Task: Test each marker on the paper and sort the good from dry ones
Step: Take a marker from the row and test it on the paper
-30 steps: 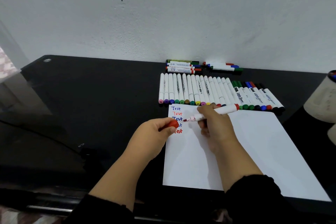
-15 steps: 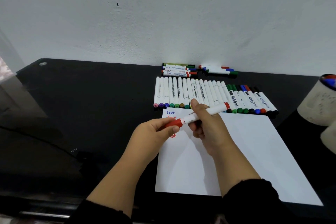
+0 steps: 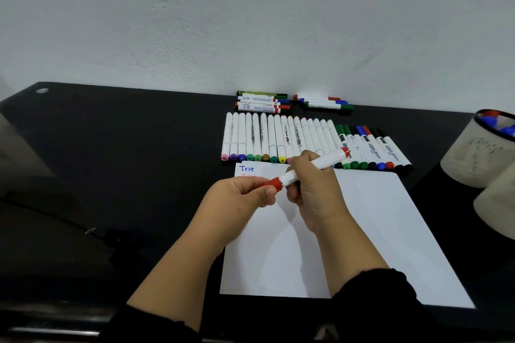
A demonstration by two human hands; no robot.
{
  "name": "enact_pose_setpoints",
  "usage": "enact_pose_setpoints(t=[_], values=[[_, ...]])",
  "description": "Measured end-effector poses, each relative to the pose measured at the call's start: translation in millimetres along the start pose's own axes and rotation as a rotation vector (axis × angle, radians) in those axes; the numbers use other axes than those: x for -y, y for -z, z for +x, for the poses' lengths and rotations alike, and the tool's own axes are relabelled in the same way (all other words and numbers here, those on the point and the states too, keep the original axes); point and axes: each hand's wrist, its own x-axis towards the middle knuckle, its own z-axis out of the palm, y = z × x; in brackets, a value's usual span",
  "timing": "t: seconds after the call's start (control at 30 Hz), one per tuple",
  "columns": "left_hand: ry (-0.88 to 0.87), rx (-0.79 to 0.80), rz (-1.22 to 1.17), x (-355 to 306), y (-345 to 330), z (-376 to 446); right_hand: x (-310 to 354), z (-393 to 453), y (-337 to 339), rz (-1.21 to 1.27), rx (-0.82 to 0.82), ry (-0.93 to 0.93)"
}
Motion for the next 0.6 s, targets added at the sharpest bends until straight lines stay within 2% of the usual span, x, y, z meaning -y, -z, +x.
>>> enact_pose_setpoints(t=[0.23,0.6], values=[[0.013,-0.041,0.03,1,-8,1,2,-2,-1,-0.01,-0.049,-0.041],[0.03,-0.01,0.018,-6,-9,-1,11,-7,0,-0.047,-0.05,-0.059]])
